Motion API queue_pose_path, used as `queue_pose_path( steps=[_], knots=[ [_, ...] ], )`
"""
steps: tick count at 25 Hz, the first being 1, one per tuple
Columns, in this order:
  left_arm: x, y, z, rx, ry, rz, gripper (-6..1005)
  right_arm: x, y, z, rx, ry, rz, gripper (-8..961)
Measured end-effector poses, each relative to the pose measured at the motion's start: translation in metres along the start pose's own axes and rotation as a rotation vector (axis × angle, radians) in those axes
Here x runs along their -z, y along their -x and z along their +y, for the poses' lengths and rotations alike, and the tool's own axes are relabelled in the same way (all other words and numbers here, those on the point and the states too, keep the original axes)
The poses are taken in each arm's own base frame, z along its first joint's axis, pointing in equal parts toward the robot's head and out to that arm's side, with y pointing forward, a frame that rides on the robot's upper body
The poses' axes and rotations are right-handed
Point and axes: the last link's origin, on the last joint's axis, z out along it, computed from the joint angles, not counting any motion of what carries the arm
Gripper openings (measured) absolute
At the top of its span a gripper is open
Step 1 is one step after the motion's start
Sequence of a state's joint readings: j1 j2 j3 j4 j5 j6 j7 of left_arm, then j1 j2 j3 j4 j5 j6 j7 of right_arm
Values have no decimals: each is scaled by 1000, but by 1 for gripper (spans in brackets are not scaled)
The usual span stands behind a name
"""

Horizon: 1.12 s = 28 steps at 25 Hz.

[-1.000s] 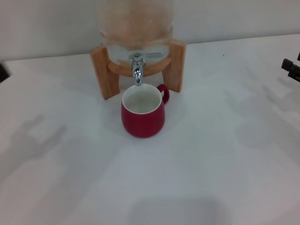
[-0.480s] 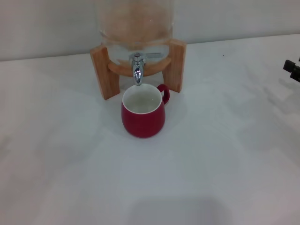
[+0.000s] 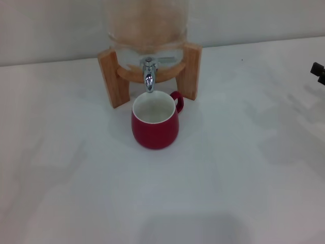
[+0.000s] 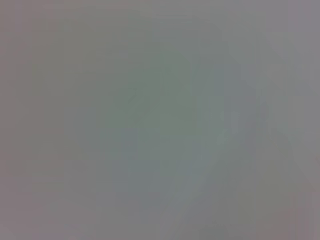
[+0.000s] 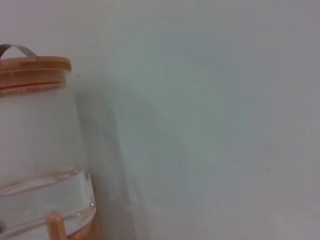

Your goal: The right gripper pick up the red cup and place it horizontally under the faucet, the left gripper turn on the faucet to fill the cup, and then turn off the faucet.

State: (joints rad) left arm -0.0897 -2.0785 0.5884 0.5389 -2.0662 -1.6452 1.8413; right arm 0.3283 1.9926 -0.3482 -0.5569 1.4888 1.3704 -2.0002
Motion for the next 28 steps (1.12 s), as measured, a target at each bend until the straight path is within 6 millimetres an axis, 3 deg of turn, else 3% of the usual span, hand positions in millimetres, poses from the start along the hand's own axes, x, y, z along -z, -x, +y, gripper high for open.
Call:
queue_pose_path(
  steps=[28],
  knots=[
    [9, -3, 7, 9, 33, 16, 888, 16, -3, 1, -16, 1, -21, 591]
  ],
)
